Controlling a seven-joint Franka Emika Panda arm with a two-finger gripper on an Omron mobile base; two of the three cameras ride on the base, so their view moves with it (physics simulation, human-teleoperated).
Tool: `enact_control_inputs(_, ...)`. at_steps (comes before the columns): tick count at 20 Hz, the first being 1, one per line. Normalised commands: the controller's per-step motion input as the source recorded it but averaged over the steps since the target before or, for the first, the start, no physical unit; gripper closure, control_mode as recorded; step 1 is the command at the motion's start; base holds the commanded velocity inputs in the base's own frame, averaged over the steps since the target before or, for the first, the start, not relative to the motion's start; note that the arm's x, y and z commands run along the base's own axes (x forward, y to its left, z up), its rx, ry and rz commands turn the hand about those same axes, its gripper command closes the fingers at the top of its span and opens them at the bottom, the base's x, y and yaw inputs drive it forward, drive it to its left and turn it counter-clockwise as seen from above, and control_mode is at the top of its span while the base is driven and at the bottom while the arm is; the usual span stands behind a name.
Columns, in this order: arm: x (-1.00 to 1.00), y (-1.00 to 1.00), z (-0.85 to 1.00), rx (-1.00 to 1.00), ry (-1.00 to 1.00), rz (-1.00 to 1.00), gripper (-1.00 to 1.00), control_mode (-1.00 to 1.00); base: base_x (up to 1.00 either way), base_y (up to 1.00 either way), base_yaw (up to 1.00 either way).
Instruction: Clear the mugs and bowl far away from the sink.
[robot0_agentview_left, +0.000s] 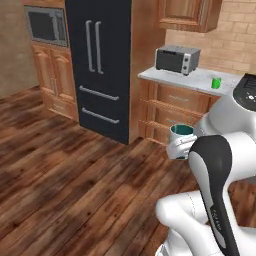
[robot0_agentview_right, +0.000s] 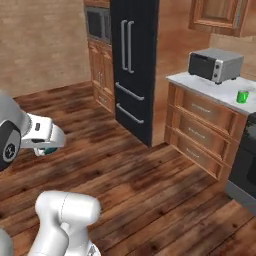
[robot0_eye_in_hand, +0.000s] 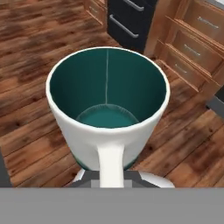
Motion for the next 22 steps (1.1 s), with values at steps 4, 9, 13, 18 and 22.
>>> enact_control_inputs(4, 0.00, 0.00, 0.00, 0.00, 0.00, 0.00, 1.00, 1.00, 0.00, 0.00, -1.00)
enact_control_inputs(9, 0.00, 0.00, 0.00, 0.00, 0.00, 0.00, 1.00, 1.00, 0.22, 0.00, -0.91)
enact_control_inputs(13, 0.00, 0.00, 0.00, 0.00, 0.00, 0.00, 1.00, 1.00, 1.00, 0.00, -0.49)
enact_control_inputs(18, 0.00, 0.00, 0.00, 0.00, 0.00, 0.00, 1.00, 1.00, 1.00, 0.25, -0.33)
enact_control_inputs(22, 0.00, 0.00, 0.00, 0.00, 0.00, 0.00, 1.00, 1.00, 1.00, 0.59, -0.20)
